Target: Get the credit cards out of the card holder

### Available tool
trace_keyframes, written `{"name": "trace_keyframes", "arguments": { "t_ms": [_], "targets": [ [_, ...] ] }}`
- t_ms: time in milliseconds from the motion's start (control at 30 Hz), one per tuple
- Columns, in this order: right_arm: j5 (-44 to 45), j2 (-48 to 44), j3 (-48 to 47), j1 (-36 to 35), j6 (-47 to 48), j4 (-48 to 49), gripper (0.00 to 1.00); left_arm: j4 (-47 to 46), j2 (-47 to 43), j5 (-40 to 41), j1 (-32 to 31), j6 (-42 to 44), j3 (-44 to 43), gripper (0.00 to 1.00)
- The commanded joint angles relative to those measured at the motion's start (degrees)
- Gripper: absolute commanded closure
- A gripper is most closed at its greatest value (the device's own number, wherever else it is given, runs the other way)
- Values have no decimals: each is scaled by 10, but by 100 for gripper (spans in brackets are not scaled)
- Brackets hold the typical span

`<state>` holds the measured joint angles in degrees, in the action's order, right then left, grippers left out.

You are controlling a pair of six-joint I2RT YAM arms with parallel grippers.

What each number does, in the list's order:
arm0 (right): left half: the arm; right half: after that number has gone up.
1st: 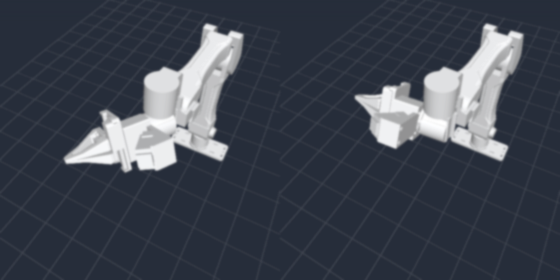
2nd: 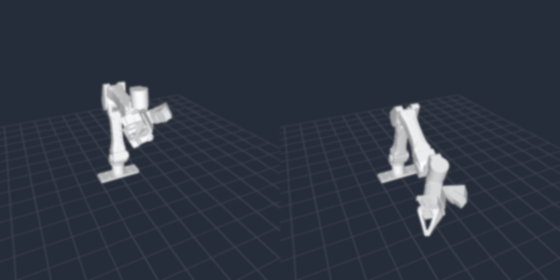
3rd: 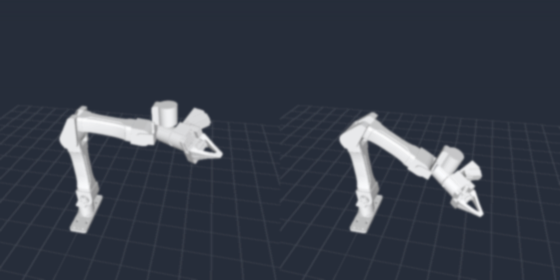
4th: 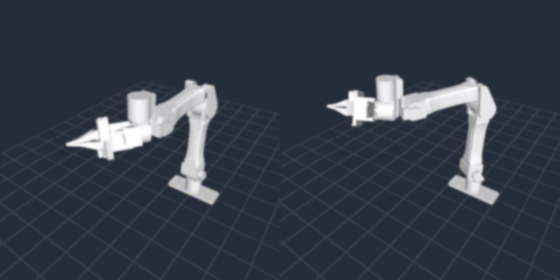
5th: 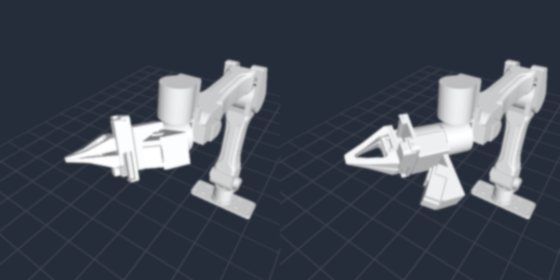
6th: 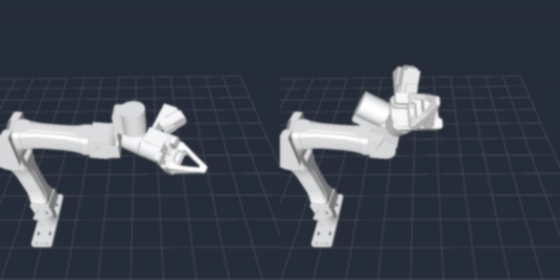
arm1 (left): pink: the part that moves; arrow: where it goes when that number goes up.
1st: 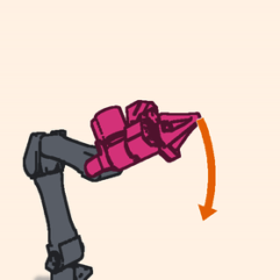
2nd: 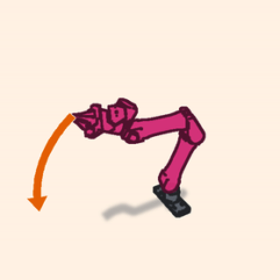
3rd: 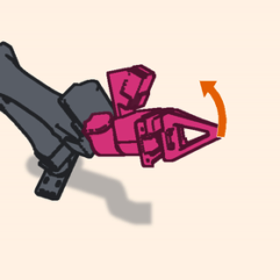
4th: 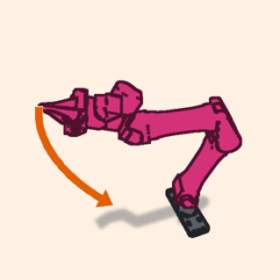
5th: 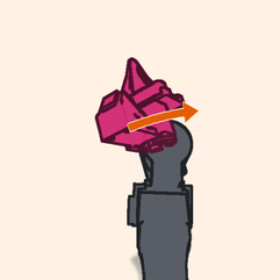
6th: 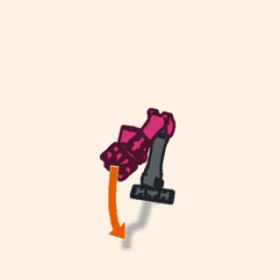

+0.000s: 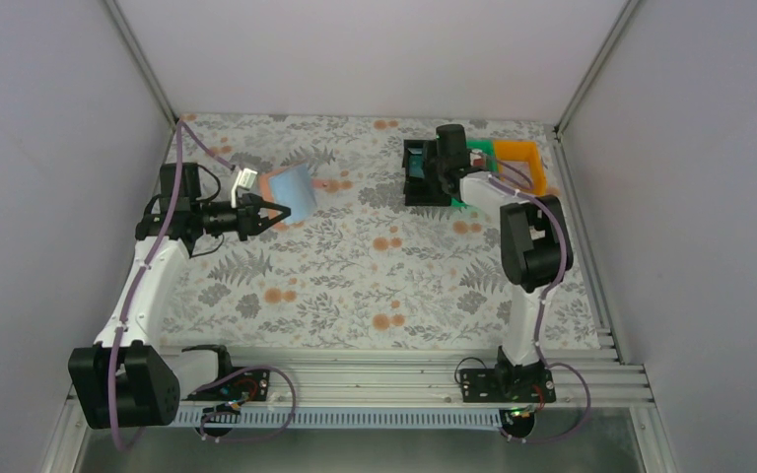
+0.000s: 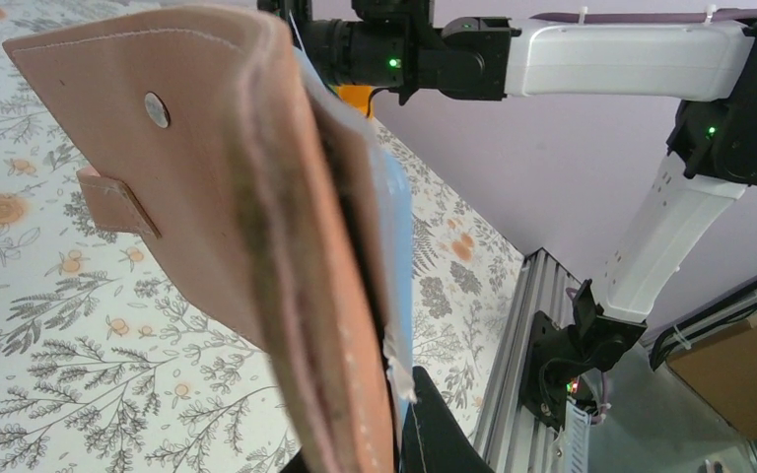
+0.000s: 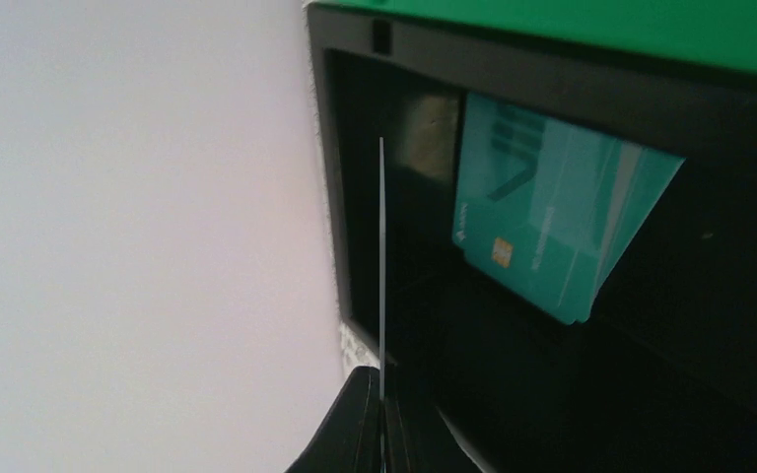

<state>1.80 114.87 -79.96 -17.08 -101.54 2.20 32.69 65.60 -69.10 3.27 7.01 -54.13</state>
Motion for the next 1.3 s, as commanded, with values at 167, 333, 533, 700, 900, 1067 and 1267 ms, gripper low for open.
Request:
{"name": "trace_keyframes", "arguments": {
  "t_ms": [167, 333, 533, 700, 900, 1067, 1267],
  "targets": [
    [69, 38, -59, -6, 8, -65, 96, -4, 1, -28, 3, 14, -13, 98],
    [71, 58, -64, -5, -2, -73, 96, -8, 7, -30, 3, 6, -12, 98],
    [71, 81, -96, -7, 29, -78, 96, -5, 6, -26, 3, 10, -15, 98],
    [77, 93, -107, -11, 31, -77, 96, 0, 2, -24, 4, 16, -17, 97],
    [71, 109, -116, -11, 33, -86, 90, -5, 20, -26, 4, 8, -28, 98],
    [69, 131, -166, -10, 51, -111, 87, -12, 21, -26, 4, -2, -23, 98],
    [52, 101, -129, -9, 52, -113, 53, -12, 10, -24, 4, -2, -23, 98]
  ]
}}
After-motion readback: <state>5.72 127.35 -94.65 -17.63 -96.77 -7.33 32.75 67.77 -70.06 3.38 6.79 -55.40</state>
